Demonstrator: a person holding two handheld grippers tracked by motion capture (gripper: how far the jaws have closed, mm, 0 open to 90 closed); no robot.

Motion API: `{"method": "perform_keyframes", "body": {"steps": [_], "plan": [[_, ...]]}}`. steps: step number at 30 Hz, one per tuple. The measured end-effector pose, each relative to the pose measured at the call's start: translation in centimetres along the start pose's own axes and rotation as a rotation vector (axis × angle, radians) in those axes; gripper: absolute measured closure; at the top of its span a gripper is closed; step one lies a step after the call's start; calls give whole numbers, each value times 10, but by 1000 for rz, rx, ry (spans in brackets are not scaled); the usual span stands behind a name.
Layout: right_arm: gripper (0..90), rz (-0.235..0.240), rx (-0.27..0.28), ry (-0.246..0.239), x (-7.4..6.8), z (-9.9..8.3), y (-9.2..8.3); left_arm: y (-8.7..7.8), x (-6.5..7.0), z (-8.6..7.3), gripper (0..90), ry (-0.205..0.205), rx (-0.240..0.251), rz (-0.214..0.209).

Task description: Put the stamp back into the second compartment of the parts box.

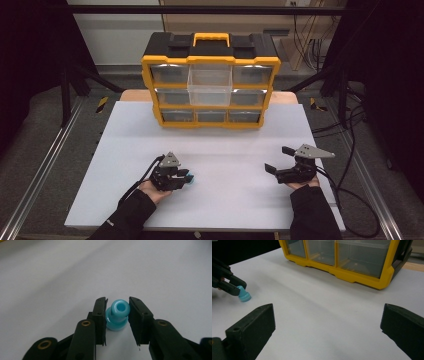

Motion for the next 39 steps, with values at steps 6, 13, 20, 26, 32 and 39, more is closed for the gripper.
{"method": "perform_keyframes", "body": {"steps": [6,13,20,26,32,39], "plan": [[3,0,2,1,0,0,0,0,-1,0,717,2,-3,-1],[3,0,2,2,0,0,-1,-1,-2,0,722,3,-5,-8],[3,0,2,0,0,0,0,-1,-3,0,725,-4,-5,-20],[3,1,2,1,0,0,-1,-3,-3,0,726,0,-2,-16],[3,3,1,0,0,0,-1,-7,-4,2,727,0,12,-14],[3,2,1,-1,0,0,0,-12,-6,3,727,-6,26,-6]]}}
Point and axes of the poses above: each handheld gripper's, and its own axes: y roughly forward along the jaws, z roughly out of its top, x roughly to its right, the point moved 6 cm from there along y, roughly forward along the jaws, and after that the axes turned 11 degrees about -x, right-handed, at the moved point
